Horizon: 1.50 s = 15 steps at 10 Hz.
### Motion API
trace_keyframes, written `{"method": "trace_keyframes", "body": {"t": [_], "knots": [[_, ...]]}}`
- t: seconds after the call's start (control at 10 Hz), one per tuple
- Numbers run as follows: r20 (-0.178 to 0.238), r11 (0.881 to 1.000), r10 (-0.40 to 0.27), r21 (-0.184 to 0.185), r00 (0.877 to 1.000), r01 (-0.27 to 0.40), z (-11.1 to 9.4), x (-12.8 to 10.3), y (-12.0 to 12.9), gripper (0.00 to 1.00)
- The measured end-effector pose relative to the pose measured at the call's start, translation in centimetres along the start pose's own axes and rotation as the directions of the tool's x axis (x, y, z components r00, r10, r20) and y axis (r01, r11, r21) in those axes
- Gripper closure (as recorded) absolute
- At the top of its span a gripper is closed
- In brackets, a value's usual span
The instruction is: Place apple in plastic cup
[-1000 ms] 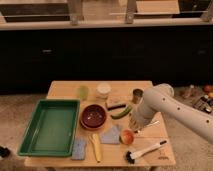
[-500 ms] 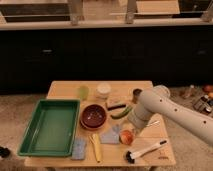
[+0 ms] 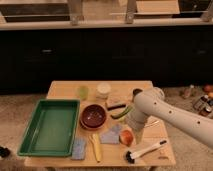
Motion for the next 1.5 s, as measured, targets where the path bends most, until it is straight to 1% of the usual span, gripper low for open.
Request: {"method": "trace_keyframes", "body": {"t": [0.1, 0.3, 0.4, 0.5, 0.7, 0.9, 1.0, 1.2, 1.4, 1.5], "knots": [[-0.016, 1.0, 0.023, 0.01, 1.0, -0.023, 0.9, 0.1, 0.1, 0.2], [-0.021, 0.997, 0.07, 0.037, 0.997, -0.069, 1.8, 0.5, 0.4, 0.2], [-0.022, 0.996, 0.082, 0.037, 0.996, -0.081, 2.1, 0.6, 0.4, 0.2], [-0.034, 0.995, 0.101, 0.021, 0.994, -0.101, 3.3, 1.1, 0.7, 0.2], [-0.043, 0.993, 0.114, -0.004, 0.993, -0.115, 4.2, 1.5, 0.9, 0.2], [-0.047, 0.993, 0.105, -0.052, 0.993, -0.107, 5.3, 1.5, 1.0, 0.22], [-0.049, 0.992, 0.104, -0.065, 0.993, -0.107, 5.5, 1.5, 1.1, 0.27], [-0.052, 0.991, 0.099, -0.087, 0.994, -0.104, 5.9, 1.6, 1.2, 0.47], [-0.055, 0.99, 0.096, -0.1, 0.994, -0.101, 6.0, 1.5, 1.1, 0.67], [-0.054, 0.989, 0.099, -0.103, 0.994, -0.104, 6.0, 1.6, 1.1, 0.79]]}}
